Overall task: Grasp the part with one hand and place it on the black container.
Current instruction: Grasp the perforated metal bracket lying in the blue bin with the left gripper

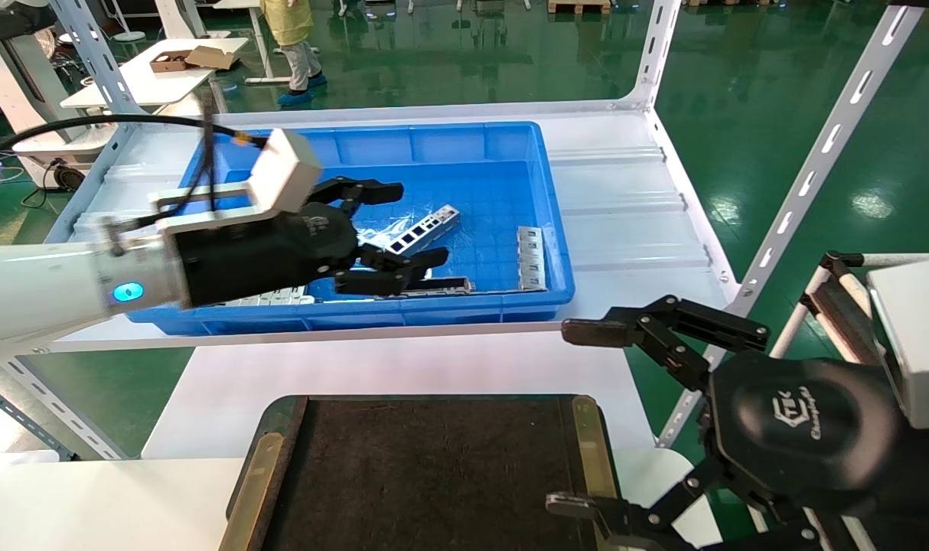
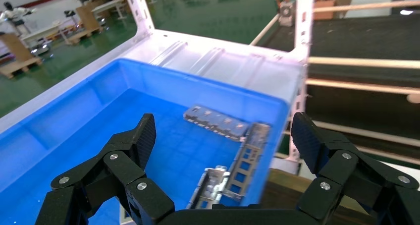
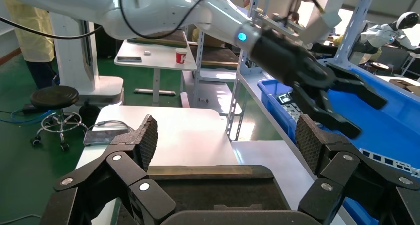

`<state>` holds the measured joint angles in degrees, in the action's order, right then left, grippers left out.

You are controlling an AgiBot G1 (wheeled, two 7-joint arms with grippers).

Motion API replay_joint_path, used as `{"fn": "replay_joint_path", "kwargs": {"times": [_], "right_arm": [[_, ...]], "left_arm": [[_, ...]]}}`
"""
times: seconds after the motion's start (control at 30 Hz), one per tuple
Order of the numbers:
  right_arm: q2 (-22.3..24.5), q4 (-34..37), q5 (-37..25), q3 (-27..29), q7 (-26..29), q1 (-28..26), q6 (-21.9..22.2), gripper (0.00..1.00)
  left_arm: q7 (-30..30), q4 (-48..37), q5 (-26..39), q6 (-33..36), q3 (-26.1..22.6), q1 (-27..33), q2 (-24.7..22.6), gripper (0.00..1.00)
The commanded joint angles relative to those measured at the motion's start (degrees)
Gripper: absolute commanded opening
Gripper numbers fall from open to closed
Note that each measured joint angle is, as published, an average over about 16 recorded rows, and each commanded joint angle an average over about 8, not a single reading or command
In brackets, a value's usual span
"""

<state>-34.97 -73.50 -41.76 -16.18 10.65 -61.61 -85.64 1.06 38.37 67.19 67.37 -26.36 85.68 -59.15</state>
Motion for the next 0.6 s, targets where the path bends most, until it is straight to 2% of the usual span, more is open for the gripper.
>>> {"fn": "replay_joint_path", "kwargs": {"times": [0.03,0.3,0.53,0.57,0.6], "right_arm": [[0.0,0.0,0.01,-0.01,0.0,0.0,0.0,1.0],[0.02,0.0,0.03,-0.04,-0.02,-0.01,0.02,1.0],[0.03,0.0,0.05,-0.07,-0.04,-0.02,0.03,1.0],[0.03,0.0,0.05,-0.08,-0.04,-0.02,0.03,0.97],[0.03,0.0,0.05,-0.08,-0.04,-0.02,0.04,0.88]], "left_arm": [[-1.5,-3.97,1.34,-1.0,-0.67,1.69,-2.17,1.0],[-7.41,-18.42,4.76,-7.93,-2.07,6.8,-9.77,1.0],[-11.39,-28.2,6.61,-14.68,-2.82,9.23,-14.53,1.0],[-11.88,-29.23,6.75,-15.59,-2.87,9.43,-15.04,1.0],[-12.36,-30.18,6.87,-16.47,-2.91,9.59,-15.51,1.0]]}}
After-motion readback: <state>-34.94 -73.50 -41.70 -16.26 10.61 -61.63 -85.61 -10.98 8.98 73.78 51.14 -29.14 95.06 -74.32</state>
